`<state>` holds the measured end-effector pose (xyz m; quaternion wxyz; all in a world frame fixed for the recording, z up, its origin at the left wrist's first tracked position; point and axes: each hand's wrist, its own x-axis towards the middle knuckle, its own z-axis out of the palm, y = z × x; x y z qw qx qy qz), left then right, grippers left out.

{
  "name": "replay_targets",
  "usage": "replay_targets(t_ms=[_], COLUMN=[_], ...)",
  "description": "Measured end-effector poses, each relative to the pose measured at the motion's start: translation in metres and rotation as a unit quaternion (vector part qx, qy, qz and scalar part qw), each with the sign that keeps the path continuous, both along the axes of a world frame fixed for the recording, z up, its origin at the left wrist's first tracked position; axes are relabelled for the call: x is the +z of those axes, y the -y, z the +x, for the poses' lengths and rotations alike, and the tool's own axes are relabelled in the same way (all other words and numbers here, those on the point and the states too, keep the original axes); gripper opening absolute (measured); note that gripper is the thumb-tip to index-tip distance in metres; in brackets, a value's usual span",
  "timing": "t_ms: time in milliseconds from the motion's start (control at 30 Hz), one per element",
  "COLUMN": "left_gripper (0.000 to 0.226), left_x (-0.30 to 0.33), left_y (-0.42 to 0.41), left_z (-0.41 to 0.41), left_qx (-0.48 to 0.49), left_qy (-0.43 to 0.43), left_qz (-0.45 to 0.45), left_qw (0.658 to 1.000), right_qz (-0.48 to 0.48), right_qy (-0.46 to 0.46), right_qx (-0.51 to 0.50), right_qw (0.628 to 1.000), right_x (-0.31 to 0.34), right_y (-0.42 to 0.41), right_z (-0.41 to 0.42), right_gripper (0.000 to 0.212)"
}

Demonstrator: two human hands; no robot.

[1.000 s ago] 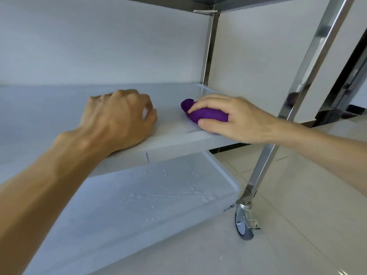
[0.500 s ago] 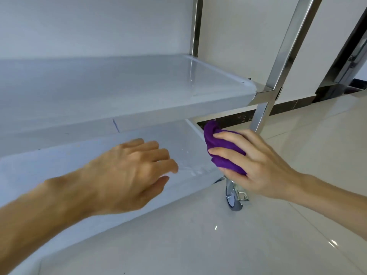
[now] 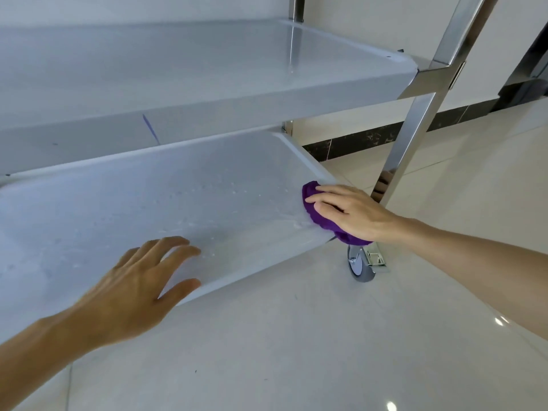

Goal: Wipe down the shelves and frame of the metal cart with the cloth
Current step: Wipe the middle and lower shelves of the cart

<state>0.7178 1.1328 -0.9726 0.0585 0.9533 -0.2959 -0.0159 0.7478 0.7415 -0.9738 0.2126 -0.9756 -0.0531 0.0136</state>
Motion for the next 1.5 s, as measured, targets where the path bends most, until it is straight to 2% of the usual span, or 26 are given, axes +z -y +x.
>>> replay_targets(t_ms=[133, 233, 400, 467, 533, 600, 700, 833, 933, 1033, 1100, 1200, 1367, 1500], left_gripper=[0.054, 0.052, 0.052, 0.052, 0.052, 0.052, 0.052, 0.052, 0.051, 0.052, 0.052, 0.051, 0.05, 0.049], left_x=[-0.014, -0.021, -0.028, -0.028, -0.027, -0.028, -0.031, -0.034, -0.035, -0.036, -0.039, -0.042, -0.047, -0.046], left_y=[-0.007, -0.004, -0.002, -0.001, -0.001, -0.001, -0.001, 0.001, 0.0, -0.002, -0.003, -0.003, -0.003, -0.003], left_z=[0.0, -0.003, -0.005, -0.005, -0.005, -0.005, -0.004, -0.004, -0.003, -0.002, -0.002, 0.0, 0.003, 0.003], left_qx=[0.011, 0.009, 0.001, -0.001, -0.001, -0.004, -0.006, -0.009, -0.011, -0.013, -0.015, -0.018, -0.02, -0.018], left_qy=[0.033, 0.065, 0.116, 0.117, 0.118, 0.128, 0.144, 0.163, 0.167, 0.166, 0.167, 0.172, 0.184, 0.182], left_qz=[-0.012, 0.004, 0.023, 0.02, 0.016, 0.013, 0.009, 0.01, 0.01, 0.003, -0.004, -0.013, -0.019, -0.013], left_qw=[0.999, 0.998, 0.993, 0.993, 0.993, 0.992, 0.99, 0.987, 0.986, 0.986, 0.986, 0.985, 0.982, 0.983], right_qz=[0.005, -0.018, -0.03, -0.032, -0.062, -0.078, -0.083, -0.103, -0.06, -0.026, -0.088, -0.163, -0.247, -0.316], right_qy=[0.112, 0.141, 0.158, 0.13, 0.085, 0.059, 0.017, 0.012, 0.009, -0.14, -0.185, -0.128, -0.024, 0.024], right_qx=[-0.048, -0.069, 0.097, 0.166, 0.187, 0.135, -0.013, -0.077, 0.008, 0.14, 0.208, 0.256, 0.191, 0.174], right_qw=[0.993, 0.987, 0.982, 0.977, 0.977, 0.986, 0.996, 0.992, 0.998, 0.98, 0.956, 0.944, 0.95, 0.932], right_x=[-0.017, -0.02, -0.029, -0.024, -0.016, -0.011, -0.005, -0.01, -0.013, 0.002, 0.017, 0.024, 0.014, 0.003], right_y=[-0.027, -0.068, -0.127, -0.121, -0.093, -0.053, -0.003, -0.025, -0.068, -0.072, -0.054, -0.022, 0.035, 0.039], right_z=[-0.005, -0.008, -0.031, -0.033, -0.025, -0.012, 0.006, 0.021, 0.009, -0.004, -0.002, 0.0, -0.009, -0.015], right_gripper=[0.03, 0.031, 0.037, 0.039, 0.04, 0.04, 0.041, 0.042, 0.047, 0.068, 0.083, 0.089, 0.098, 0.101])
